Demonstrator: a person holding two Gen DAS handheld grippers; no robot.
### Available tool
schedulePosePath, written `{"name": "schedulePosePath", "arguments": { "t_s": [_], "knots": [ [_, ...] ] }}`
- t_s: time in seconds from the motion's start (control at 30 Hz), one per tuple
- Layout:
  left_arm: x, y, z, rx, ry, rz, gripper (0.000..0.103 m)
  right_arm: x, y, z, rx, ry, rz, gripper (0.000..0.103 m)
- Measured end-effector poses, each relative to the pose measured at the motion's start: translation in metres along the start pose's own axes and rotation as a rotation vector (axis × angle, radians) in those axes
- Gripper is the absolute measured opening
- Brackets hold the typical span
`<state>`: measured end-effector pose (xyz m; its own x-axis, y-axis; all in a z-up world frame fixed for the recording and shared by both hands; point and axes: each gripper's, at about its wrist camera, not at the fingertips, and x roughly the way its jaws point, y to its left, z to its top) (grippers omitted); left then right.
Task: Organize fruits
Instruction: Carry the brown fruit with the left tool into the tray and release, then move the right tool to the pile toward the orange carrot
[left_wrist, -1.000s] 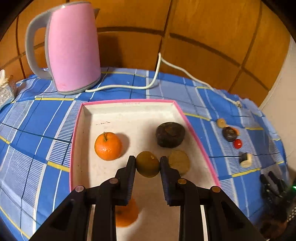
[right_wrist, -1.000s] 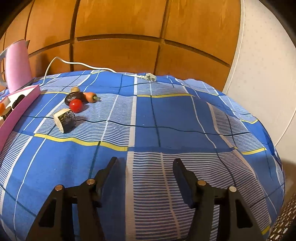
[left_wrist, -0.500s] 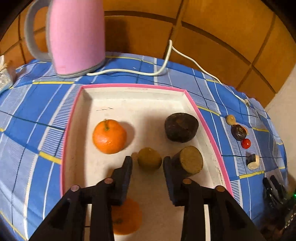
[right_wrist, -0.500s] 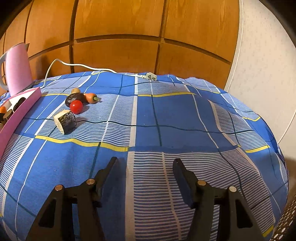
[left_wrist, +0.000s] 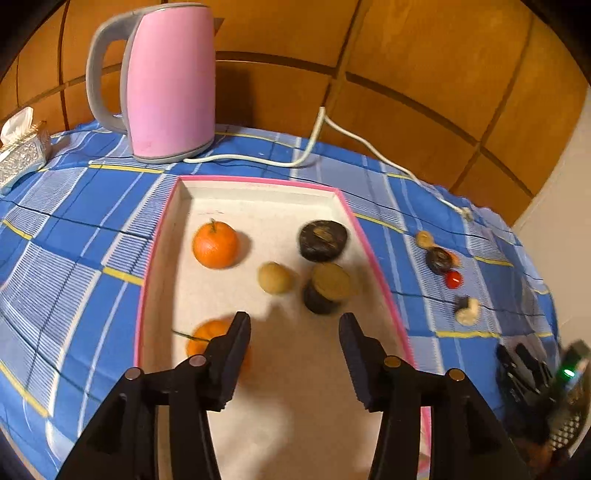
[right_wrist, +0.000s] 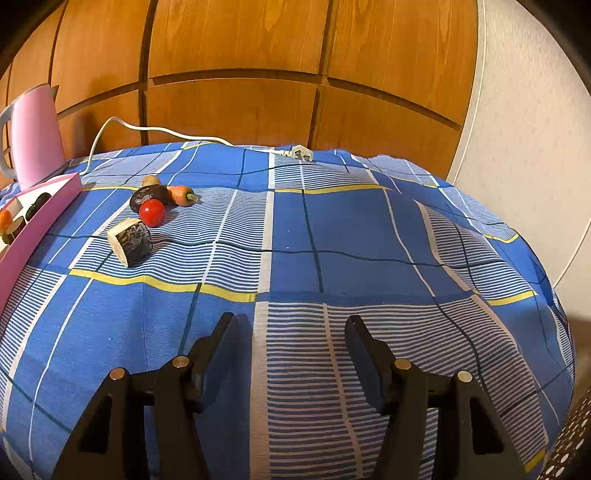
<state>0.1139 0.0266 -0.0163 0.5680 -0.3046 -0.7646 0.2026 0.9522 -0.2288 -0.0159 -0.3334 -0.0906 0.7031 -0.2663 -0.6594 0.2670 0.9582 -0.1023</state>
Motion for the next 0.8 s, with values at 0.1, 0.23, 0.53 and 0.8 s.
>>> {"name": "schedulePosePath", "arguments": {
  "t_s": [0.1,0.23,0.53,0.8],
  "knots": [
    [-0.008,-0.009,-0.009,0.014,0.002,-0.019,0.051,0.0,0.0,0.0,-0.002,-0.001,-0.004,0.062],
    [-0.018,-0.022,-0.023,0.02,0.012,-0.06,0.051,-0.001,0.001,0.0,-0.004,-0.001,-0.007,0.062],
    [-0.025,-0.058,-0.049,0.099,0.045,-0.145,0.051,-0.001,0.002,0.0,-0.009,0.0,-0.011,0.061],
    [-0.028,-0.095,-0.064,0.232,0.067,-0.242,0.051,0.0,0.0,0.0,0.012,0.017,-0.002,0.062]
  ]
}}
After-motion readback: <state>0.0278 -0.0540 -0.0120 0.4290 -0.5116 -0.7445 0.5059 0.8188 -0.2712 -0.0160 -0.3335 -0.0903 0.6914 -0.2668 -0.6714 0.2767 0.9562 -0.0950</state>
